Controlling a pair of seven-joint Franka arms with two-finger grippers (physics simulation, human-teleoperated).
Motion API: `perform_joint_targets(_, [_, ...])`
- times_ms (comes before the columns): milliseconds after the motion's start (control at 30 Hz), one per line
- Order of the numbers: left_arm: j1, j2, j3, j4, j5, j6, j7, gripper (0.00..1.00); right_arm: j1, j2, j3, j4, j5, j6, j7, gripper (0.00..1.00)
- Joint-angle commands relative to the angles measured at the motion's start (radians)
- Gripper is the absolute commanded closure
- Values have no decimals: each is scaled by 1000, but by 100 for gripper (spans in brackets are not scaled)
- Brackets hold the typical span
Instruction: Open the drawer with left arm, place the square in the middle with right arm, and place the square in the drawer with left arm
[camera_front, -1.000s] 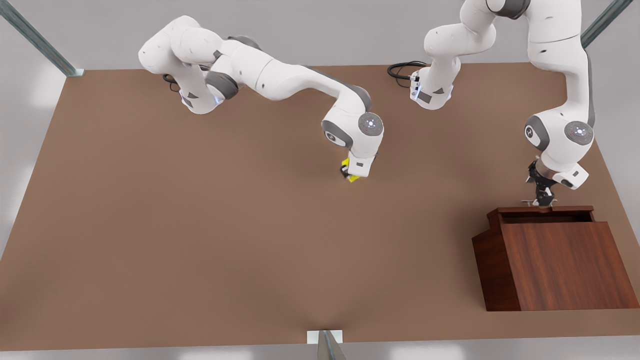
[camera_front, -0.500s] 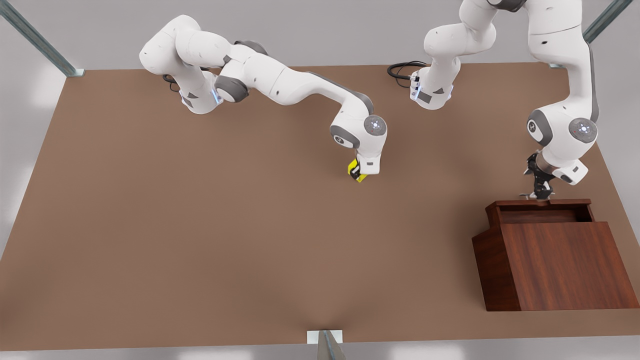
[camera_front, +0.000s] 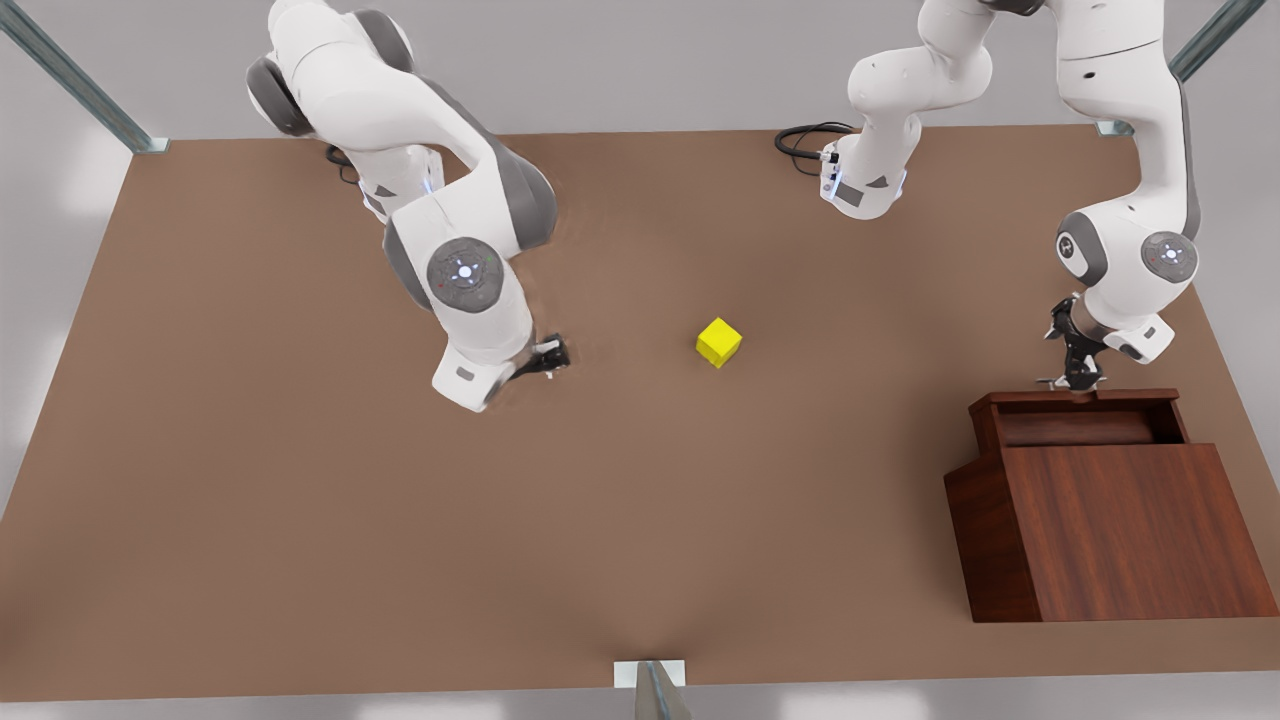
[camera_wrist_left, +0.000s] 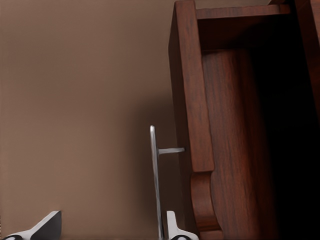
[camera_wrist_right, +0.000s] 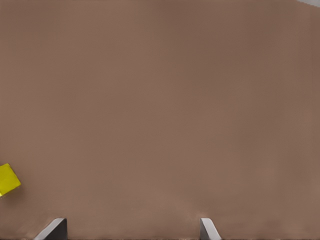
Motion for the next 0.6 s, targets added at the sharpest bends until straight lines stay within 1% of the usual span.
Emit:
perform_joint_targets(0, [1,0,0,0,0,-2,0,0,-40,-65,1,-53,0,2,-2,0])
perform_joint_targets(33, [1,-3,1,0,2,-13,0,0,-118,-161,-1,-141,3,-2,-72,0])
perform_joint_targets(67, [1,-11,0,-2,0,-27,2,0,-198,-223,-2,-202,2,1,-129,0])
perform_joint_targets(100, [1,-15,1,-2,0,-30,2,0,-322,-235,-13,-235,2,-7,-193,0])
perform_joint_targets(133, [1,-15,1,0,2,-30,2,0,-363,-241,-16,-253,-2,1,-252,0])
perform_joint_targets(233, [1,-20,1,-2,3,-39,2,0,-397,-214,-19,-235,-3,8,-236,0])
perform_joint_targets(267, [1,-18,1,0,2,-39,2,0,-397,-202,-48,-235,1,8,-236,0])
perform_joint_targets(400, [1,-11,14,0,3,-33,2,0,-386,-143,-48,-167,-18,42,-238,0])
perform_joint_targets(567, [1,-12,15,-2,3,-42,5,0,-389,-139,-50,-167,-23,80,-238,0])
